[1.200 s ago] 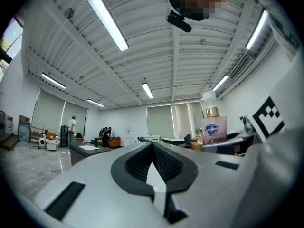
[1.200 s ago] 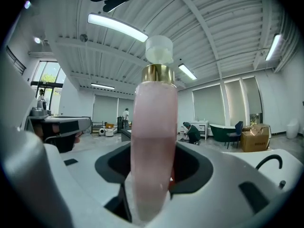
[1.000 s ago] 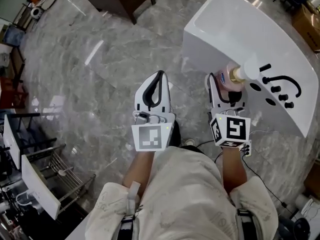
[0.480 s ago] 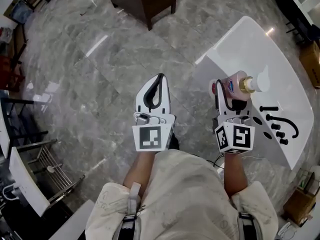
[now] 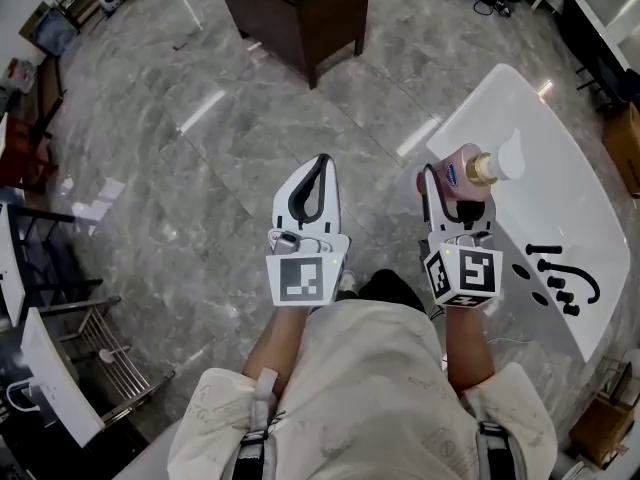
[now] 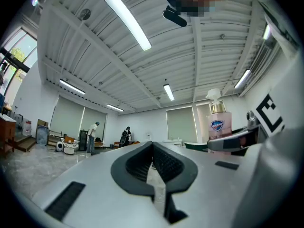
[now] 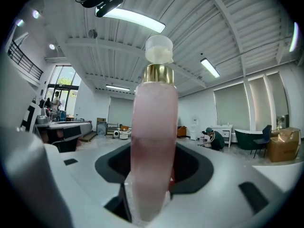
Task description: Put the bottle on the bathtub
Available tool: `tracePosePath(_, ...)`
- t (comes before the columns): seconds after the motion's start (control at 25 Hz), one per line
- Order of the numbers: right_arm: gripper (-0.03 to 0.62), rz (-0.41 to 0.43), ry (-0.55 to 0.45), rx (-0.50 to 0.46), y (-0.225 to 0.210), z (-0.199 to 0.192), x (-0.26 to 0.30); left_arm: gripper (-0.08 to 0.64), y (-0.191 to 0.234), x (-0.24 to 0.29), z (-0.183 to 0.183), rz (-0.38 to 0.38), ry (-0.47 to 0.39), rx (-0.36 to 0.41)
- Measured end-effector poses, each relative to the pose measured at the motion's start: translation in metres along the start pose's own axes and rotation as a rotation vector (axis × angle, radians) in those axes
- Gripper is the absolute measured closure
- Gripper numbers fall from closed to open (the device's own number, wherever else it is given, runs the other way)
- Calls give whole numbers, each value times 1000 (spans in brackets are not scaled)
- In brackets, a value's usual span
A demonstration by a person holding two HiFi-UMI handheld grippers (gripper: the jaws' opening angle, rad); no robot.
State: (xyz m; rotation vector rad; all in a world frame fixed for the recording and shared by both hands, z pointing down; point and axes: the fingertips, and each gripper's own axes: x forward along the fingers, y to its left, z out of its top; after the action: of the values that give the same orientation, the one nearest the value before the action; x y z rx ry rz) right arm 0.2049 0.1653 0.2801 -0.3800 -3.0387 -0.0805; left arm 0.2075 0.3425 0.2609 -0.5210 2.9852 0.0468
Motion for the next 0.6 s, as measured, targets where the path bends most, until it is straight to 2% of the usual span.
tracePosePath(0.2, 376, 16, -6, 22, -2, -3, 19, 557, 10, 13, 0, 10, -1, 19)
tracePosePath(0.4, 377, 37, -1, 28, -9, -11, 51, 557, 30, 39, -6, 51, 7, 37)
tracePosePath(0.6, 377, 52, -2, 73, -21, -17, 100, 557, 37, 82, -12, 30, 39, 100)
